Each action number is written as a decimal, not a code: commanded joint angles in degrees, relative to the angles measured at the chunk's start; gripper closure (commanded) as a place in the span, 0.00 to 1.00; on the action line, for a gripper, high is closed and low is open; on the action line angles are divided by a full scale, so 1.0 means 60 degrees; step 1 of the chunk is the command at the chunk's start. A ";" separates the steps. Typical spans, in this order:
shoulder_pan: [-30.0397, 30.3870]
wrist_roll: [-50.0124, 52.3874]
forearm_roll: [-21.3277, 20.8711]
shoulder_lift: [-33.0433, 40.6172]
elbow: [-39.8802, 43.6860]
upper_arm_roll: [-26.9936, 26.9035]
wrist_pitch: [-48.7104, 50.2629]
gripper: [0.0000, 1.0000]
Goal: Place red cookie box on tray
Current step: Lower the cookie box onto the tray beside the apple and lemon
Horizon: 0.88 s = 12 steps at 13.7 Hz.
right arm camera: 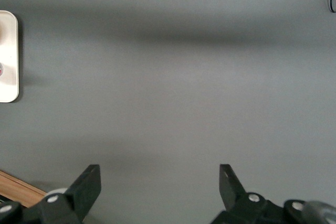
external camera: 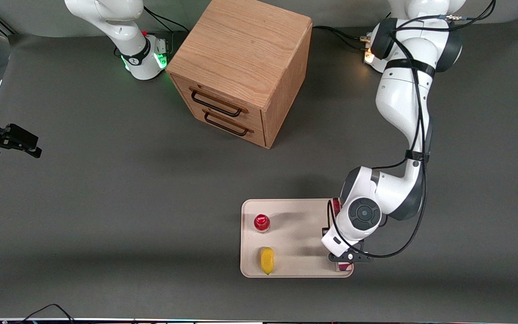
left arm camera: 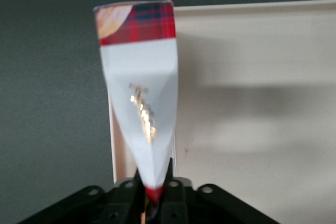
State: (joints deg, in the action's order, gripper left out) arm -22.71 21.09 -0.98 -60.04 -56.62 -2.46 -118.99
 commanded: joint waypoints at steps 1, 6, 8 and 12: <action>-0.0053 -0.0102 0.0193 0.0031 -0.0245 -0.0060 -0.0485 0.00; 0.0327 -0.0204 0.0222 0.1288 -0.1077 -0.0030 -0.0324 0.00; 0.0663 -0.0189 0.0440 0.2513 -0.1866 -0.0001 -0.0237 0.00; 0.1658 -0.0276 0.1160 0.4612 -0.2823 0.0014 0.1310 0.00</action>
State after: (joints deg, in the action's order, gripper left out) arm -15.36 20.85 4.51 -41.52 -65.84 -2.78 -115.48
